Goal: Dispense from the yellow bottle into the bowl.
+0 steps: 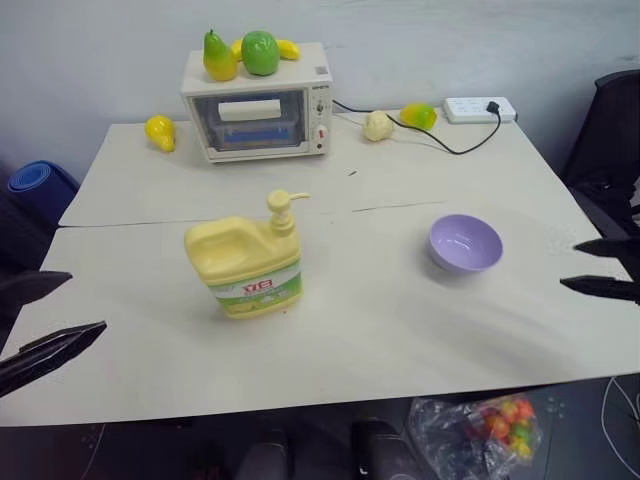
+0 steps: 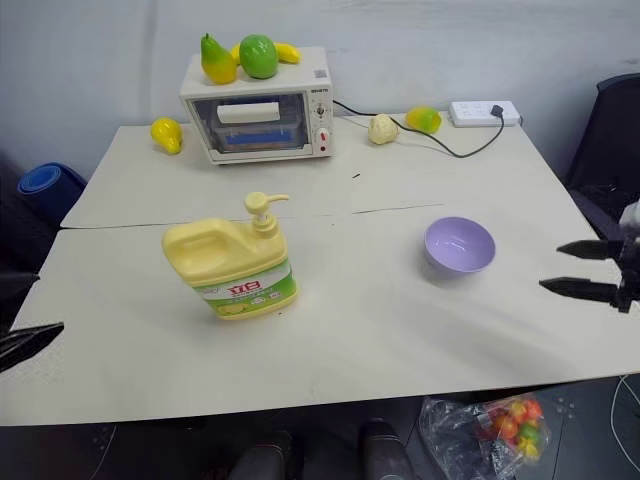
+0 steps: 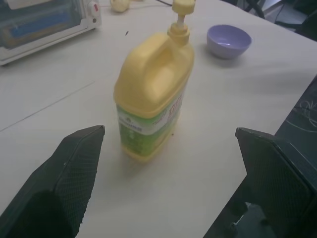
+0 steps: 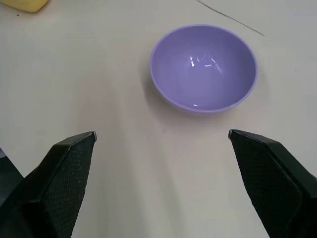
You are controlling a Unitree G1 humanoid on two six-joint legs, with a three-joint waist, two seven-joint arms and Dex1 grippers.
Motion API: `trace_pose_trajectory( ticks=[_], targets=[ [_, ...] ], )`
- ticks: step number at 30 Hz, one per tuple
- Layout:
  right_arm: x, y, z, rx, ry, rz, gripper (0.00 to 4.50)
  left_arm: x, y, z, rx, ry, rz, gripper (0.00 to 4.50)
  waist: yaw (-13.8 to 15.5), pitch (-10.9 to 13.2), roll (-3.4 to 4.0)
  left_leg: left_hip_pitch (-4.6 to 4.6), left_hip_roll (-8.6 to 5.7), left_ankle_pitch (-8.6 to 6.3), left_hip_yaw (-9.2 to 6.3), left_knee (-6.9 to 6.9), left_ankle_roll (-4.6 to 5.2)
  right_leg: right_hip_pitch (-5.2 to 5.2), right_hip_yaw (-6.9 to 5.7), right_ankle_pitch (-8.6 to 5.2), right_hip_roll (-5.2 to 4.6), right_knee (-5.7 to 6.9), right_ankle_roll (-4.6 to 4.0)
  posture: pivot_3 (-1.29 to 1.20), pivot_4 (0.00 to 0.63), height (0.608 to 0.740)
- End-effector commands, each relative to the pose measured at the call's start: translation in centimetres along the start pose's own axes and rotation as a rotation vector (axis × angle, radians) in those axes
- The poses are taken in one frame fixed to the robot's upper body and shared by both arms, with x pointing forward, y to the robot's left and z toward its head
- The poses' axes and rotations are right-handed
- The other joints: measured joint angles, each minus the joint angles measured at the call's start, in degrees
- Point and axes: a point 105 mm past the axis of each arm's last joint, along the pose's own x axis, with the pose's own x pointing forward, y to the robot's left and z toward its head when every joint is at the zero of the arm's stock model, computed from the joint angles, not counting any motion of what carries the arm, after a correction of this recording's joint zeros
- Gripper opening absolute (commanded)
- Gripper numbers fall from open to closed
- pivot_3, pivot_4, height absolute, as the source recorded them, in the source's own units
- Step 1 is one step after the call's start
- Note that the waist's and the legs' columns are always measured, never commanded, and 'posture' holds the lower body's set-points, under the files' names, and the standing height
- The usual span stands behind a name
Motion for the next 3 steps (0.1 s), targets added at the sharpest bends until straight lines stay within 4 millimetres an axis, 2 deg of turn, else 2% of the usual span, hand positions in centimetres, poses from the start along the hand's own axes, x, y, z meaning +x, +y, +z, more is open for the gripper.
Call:
trace_pose_trajectory(
  ticks=[1,3],
  targets=[
    [-0.3,0.04,0.82,-0.045,-0.022,0.007,4.49,-0.15,-0.02,-0.42,0.027,0.017,0.015,4.5,0.1,0.0,0.02,0.0,0.0,0.0,-0.01,0.0,0.0,0.0,0.0,0.0,0.0,0.0,0.0,0.0,0.15,0.74],
    [-0.25,0.02,0.89,-0.048,-0.024,0.008,4.49,-0.21,0.0,-0.82,0.024,0.023,0.017,4.5,0.13,0.0,0.02,0.0,0.0,0.0,-0.03,0.0,0.0,0.0,-0.01,0.0,0.0,0.0,0.0,0.0,0.15,0.74]
  ],
)
